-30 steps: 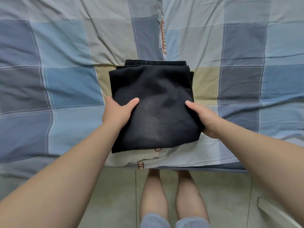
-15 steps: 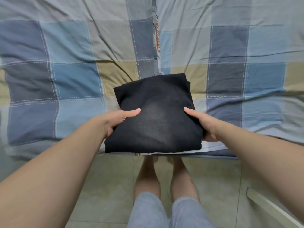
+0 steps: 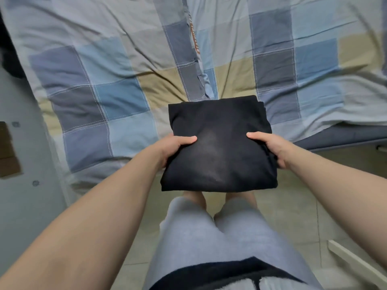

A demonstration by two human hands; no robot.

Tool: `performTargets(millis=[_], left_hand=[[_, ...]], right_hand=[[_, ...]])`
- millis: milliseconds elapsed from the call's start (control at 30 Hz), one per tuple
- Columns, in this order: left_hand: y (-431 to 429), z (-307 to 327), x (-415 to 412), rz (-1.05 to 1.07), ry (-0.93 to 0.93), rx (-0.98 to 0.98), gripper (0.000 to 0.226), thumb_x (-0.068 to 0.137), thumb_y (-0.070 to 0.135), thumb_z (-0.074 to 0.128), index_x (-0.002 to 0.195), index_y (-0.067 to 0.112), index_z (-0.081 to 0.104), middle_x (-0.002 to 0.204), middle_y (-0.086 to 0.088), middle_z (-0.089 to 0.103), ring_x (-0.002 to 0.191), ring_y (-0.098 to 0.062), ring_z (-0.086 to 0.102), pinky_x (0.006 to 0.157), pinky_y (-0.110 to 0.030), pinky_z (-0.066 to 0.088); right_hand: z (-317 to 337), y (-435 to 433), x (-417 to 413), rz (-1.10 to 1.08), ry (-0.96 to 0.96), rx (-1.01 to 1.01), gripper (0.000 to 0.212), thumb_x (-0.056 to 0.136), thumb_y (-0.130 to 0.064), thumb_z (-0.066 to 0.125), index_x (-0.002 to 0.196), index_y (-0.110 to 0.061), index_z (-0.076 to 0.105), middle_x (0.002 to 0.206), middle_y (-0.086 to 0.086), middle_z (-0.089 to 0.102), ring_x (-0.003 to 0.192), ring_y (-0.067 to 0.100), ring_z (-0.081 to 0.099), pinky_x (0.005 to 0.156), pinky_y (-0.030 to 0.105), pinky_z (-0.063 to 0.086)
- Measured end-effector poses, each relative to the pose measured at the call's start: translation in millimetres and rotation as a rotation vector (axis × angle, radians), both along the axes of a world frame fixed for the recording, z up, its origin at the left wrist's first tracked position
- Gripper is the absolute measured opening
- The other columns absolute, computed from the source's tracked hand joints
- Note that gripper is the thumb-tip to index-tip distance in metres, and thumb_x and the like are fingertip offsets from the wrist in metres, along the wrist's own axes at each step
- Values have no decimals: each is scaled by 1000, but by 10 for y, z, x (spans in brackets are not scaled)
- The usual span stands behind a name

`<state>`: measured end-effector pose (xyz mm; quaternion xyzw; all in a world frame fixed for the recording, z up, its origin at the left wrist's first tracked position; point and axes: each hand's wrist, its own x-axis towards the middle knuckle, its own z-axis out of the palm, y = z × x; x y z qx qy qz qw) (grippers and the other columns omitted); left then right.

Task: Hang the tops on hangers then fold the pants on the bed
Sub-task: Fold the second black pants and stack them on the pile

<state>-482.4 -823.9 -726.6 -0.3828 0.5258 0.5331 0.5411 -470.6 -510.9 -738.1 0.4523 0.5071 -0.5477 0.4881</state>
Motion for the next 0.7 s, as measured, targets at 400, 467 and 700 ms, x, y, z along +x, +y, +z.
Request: performTargets(millis=[400, 467, 700], left_hand=[[454, 1667, -34, -21, 616, -115, 58, 69, 57, 80, 120, 32, 67, 109, 18, 75, 101, -7, 71, 88, -29, 54], [737, 1857, -71, -69, 668, -70, 50, 70, 57, 79, 113, 34, 68, 104, 21, 75, 96, -3, 72, 84, -26, 54], [2061, 2528, 5, -325, 781, 168, 52, 74, 58, 79, 119, 35, 67, 102, 19, 76, 96, -8, 73, 83, -29, 56]], right_hand=[[2272, 20, 563, -430, 565, 275, 45, 80, -22, 82, 122, -18, 66, 110, 2, 76, 99, 24, 74, 80, 36, 59], [2558, 201, 693, -503, 627, 347, 40, 80, -20, 82, 117, -17, 68, 109, 4, 77, 99, 26, 74, 86, 40, 59], [3405, 994, 1608, -787, 762, 596, 29, 80, -15, 82, 106, -20, 71, 99, 0, 78, 91, 22, 76, 71, 33, 61]])
